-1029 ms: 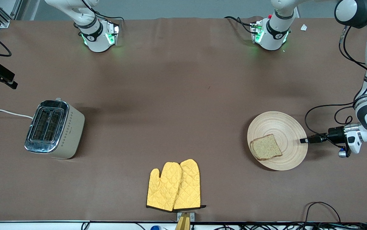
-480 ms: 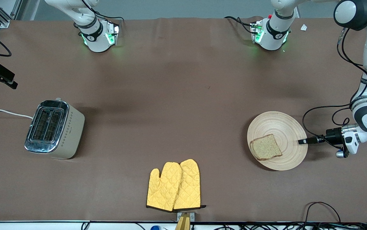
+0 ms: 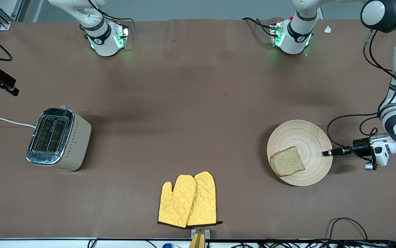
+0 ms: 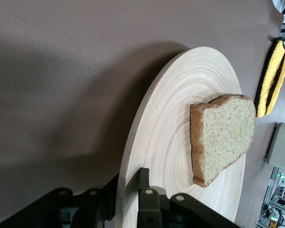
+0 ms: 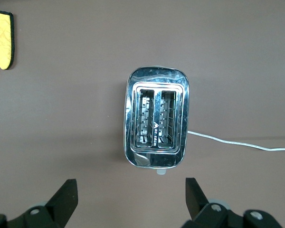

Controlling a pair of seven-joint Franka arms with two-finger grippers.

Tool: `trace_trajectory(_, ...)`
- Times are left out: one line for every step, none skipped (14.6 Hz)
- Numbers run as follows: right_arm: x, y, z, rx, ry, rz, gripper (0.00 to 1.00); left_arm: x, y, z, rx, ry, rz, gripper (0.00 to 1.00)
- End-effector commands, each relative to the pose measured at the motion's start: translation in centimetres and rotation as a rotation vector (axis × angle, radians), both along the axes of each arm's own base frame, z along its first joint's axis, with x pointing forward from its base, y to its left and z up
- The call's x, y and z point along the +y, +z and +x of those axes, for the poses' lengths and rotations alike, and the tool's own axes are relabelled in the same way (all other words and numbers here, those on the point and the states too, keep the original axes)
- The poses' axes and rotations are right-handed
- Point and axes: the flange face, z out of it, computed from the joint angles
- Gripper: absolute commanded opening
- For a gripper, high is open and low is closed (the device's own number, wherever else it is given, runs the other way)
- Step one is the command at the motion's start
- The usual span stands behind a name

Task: Move plate and put bread in toaster
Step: 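Push the wooden plate with the left gripper toward the toaster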

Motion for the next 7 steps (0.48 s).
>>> trace_trajectory(-0.2, 0.1, -0.5, -0.005, -0.006, -0.001, 1.00, -0.6, -0.2, 0.9, -0.016, 0.003, 0.008, 0.01)
trace_trajectory(-0.2, 0.2, -0.5, -0.007, -0.006, -0.002, 1.00, -1.2, 0.0, 1.1, -0.025, -0.009, 0.002, 0.01)
trace_trajectory(-0.2, 0.2, -0.5, -0.007, -0.004, -0.002, 1.00, -1.7, 0.2, 1.2, -0.037, -0.022, -0.003, 0.01)
trace_trajectory(-0.2, 0.1, -0.5, -0.005, -0.004, -0.002, 1.00, -2.5, 0.3, 1.4, -0.051, -0.038, -0.014, 0.01)
trace_trajectory(-0.2, 0.1, -0.5, -0.005, -0.006, -0.001, 1.00, -3.4, 0.8, 1.8, -0.067, -0.054, -0.025, 0.01)
trace_trajectory(-0.2, 0.2, -0.5, -0.007, -0.004, -0.002, 1.00, -4.6, 1.5, 2.1, -0.077, -0.071, -0.045, 0.00)
trace_trajectory(-0.2, 0.2, -0.5, -0.007, -0.006, -0.002, 1.00, -5.6, 2.6, 2.5, -0.093, -0.084, -0.062, 0.00)
